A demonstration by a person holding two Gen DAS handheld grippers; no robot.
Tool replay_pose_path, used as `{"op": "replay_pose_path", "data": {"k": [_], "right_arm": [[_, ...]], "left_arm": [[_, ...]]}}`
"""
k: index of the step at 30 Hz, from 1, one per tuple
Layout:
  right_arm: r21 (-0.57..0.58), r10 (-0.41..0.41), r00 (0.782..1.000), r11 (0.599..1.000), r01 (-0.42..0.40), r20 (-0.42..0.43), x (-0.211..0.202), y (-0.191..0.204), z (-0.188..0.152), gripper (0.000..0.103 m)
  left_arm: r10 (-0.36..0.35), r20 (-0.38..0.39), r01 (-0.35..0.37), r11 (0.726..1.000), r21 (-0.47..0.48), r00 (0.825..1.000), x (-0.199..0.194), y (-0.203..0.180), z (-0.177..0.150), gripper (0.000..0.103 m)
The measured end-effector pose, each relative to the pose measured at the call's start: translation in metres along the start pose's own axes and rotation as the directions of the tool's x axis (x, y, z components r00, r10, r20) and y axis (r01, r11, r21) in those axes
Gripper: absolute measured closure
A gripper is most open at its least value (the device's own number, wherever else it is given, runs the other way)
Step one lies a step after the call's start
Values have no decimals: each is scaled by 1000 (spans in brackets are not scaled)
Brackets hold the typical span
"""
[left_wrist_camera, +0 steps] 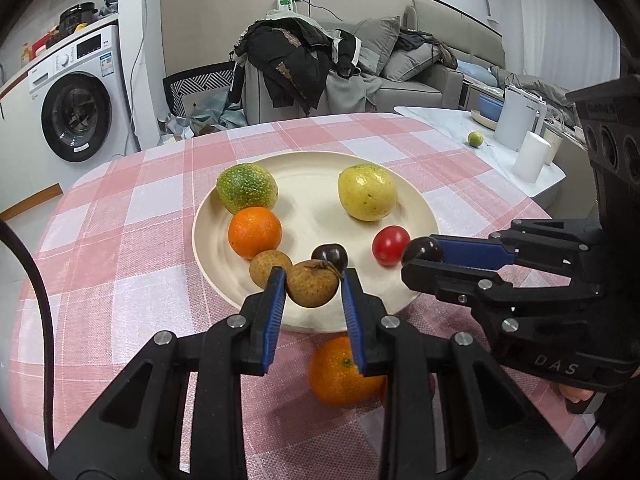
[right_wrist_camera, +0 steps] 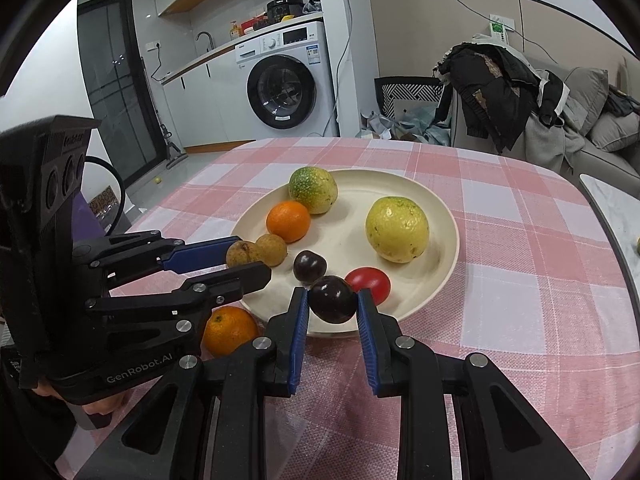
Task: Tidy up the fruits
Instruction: 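Carry the longan and plum to the plate and open both tools there, then grasp a red tomato with the right tool while the left tool approaches an orange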
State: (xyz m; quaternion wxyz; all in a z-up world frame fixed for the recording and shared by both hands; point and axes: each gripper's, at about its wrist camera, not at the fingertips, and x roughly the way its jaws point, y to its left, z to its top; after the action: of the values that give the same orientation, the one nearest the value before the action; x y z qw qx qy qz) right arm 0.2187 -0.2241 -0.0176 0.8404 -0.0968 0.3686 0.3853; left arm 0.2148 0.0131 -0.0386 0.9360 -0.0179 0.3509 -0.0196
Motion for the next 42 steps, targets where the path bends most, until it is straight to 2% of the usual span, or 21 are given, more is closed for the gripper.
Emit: {"op": "replay_pose_path", "data": {"k": [11,14,17,19,22,25,27,29,30,42], "right_arm": [[-13,-19,1000,1000,18,-20,5,2,-1,77],[-14,-20,1000,1000,20,-20,4,3,-1,73],[-18,-35,999,999,34,-9,0,4,1,68],[-19,-49,999,999,49,-5,-4,4,2,65],[-18,-59,998,998,59,-1,-10,5,2,54],[-38,-68,998,997,68,6,-18,9,1,40],[-40,-80,997,996,80,21,-24,12,0,13],[-39,-80,996,996,82,31,-30,14,0,5],[-43,-79,996,996,80,30,-32,15,0,3],[-83,-102,995,991,101,-11,-35,31,-13,0]], "left_arm": [[14,12,-14,1000,-12,1000,-3,1,1,77],[11,16,-10,1000,-30,1000,-10,6,1,73],[25,36,-23,999,-49,999,-24,13,0,56],[45,57,-41,997,-60,997,-37,17,-2,38],[60,103,-53,996,-67,993,-58,19,-6,23],[78,135,-70,996,-63,988,-78,20,-9,19],[89,150,-81,995,-60,985,-89,19,-12,14],[98,164,-90,995,-52,982,-100,19,-18,7],[99,167,-92,995,-50,981,-103,19,-21,1],[89,113,-83,995,-58,990,-101,22,-43,1]]}}
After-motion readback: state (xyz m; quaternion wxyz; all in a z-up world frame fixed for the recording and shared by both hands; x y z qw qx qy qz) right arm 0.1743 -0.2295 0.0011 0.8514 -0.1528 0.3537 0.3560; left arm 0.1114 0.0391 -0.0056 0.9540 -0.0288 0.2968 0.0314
